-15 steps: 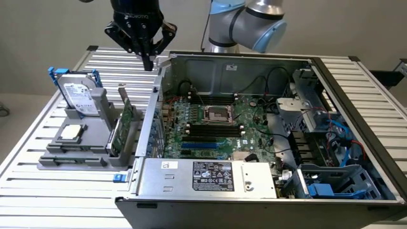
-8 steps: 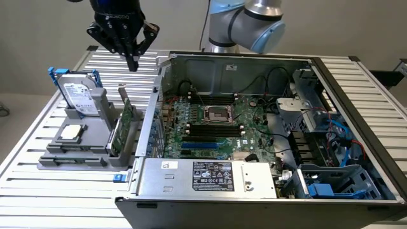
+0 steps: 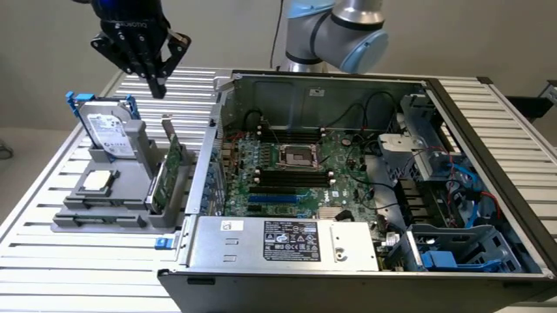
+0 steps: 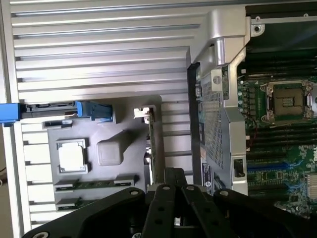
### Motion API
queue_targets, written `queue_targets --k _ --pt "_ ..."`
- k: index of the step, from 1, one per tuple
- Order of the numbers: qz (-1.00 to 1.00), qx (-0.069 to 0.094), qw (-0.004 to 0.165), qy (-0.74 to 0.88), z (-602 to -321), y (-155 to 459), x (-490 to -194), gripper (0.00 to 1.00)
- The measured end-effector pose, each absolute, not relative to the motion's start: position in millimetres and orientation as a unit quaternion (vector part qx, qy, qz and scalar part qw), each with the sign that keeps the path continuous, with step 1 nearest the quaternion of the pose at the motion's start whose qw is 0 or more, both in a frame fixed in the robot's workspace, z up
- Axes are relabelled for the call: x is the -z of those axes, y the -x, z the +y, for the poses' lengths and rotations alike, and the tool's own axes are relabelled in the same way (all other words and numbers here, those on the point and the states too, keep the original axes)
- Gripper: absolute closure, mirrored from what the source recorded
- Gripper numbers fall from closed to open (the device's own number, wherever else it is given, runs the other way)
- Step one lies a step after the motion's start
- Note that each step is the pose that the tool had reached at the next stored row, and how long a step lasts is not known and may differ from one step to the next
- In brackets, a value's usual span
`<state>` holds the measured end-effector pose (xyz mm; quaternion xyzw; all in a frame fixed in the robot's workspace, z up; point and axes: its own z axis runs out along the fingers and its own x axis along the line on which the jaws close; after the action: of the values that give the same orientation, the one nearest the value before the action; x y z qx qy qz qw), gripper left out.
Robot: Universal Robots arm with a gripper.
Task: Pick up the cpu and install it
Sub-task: 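Reach for the cpu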
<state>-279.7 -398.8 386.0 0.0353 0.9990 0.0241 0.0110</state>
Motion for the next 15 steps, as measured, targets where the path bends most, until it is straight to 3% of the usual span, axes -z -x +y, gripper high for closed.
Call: queue_targets --k 15 --pt "0.999 -0.024 0.010 -0.035 -399 353 -375 0.89"
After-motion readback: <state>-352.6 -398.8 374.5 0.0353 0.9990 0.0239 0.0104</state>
